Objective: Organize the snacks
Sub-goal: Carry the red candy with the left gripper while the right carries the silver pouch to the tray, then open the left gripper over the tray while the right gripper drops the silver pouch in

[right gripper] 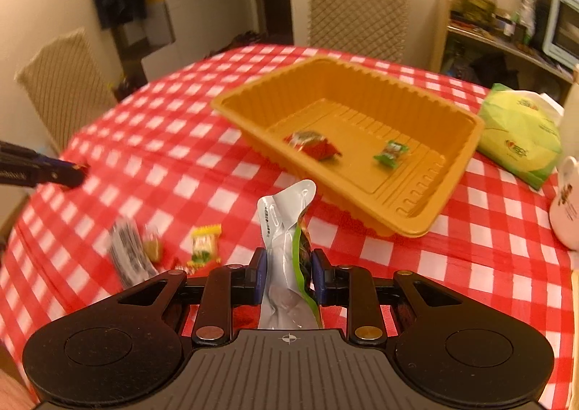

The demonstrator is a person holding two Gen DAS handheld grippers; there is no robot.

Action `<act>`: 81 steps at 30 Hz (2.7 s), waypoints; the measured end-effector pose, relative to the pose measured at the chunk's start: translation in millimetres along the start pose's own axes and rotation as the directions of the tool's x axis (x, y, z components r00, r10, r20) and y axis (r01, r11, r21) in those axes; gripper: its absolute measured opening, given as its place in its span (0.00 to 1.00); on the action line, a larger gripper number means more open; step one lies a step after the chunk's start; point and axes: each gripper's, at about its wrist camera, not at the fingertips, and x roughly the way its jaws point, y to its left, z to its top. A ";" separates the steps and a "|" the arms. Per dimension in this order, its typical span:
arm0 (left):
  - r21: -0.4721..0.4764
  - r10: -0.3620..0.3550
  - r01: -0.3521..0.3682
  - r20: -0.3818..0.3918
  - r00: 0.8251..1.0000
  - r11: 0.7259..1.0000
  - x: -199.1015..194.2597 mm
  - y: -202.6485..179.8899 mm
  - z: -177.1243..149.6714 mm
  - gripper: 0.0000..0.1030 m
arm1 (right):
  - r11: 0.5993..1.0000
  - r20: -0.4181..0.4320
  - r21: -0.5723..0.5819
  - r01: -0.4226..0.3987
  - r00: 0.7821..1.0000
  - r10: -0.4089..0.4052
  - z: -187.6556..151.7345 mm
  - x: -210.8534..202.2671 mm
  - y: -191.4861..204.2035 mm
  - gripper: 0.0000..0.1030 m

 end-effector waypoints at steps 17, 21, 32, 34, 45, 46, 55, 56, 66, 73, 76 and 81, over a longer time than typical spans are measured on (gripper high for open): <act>0.230 -0.169 0.143 0.100 0.981 0.963 49.5 -76.6 124.9 0.18 | 0.974 0.147 0.227 -0.007 0.989 -0.027 80.9 -11.0 -42.7 0.26; 0.253 -0.190 0.159 0.100 0.977 0.954 67.1 -88.6 146.9 0.18 | 0.965 0.174 0.261 0.002 0.983 -0.049 99.9 -2.4 -51.5 0.26; 0.274 -0.218 0.198 0.045 0.975 0.941 121.3 -103.3 178.7 0.18 | 0.919 0.145 0.394 0.020 0.986 -0.084 120.0 40.2 -76.8 0.26; 0.271 -0.219 0.203 0.030 0.975 0.941 131.6 -104.6 180.6 0.18 | 0.913 0.137 0.407 0.028 0.986 -0.091 118.2 48.1 -78.7 0.26; 0.277 -0.214 0.214 -0.030 0.976 0.937 173.1 -112.5 182.8 0.19 | 0.887 0.092 0.459 0.049 0.991 -0.102 111.7 76.9 -87.3 0.26; 0.277 -0.213 0.214 -0.034 0.977 0.937 175.2 -113.2 182.5 0.19 | 0.885 0.089 0.462 0.051 0.991 -0.104 111.7 78.1 -87.4 0.26; 0.270 -0.216 0.221 -0.048 0.975 0.937 185.0 -113.5 183.5 0.19 | 0.875 0.080 0.481 0.057 0.991 -0.109 111.3 80.1 -86.1 0.26; 0.267 -0.217 0.221 -0.047 0.975 0.938 185.2 -113.1 183.6 0.19 | 0.874 0.079 0.482 0.058 0.991 -0.109 111.4 80.4 -85.7 0.26; 0.255 -0.223 0.226 -0.040 0.974 0.940 180.0 -107.8 184.0 0.25 | 0.868 0.073 0.493 0.065 0.991 -0.116 112.7 83.8 -86.3 0.26; 0.254 -0.221 0.223 -0.037 0.975 0.941 176.8 -105.8 182.7 0.31 | 0.865 0.067 0.496 0.073 0.990 -0.122 114.2 88.2 -85.0 0.26; 0.243 -0.222 0.223 -0.034 0.974 0.944 173.1 -103.6 182.4 0.40 | 0.859 0.076 0.506 0.075 0.988 -0.131 115.1 88.2 -85.4 0.26; 0.231 -0.228 0.227 -0.022 0.973 0.946 163.9 -98.8 181.3 0.50 | 0.836 0.080 0.544 0.073 0.987 -0.138 114.7 81.9 -90.5 0.51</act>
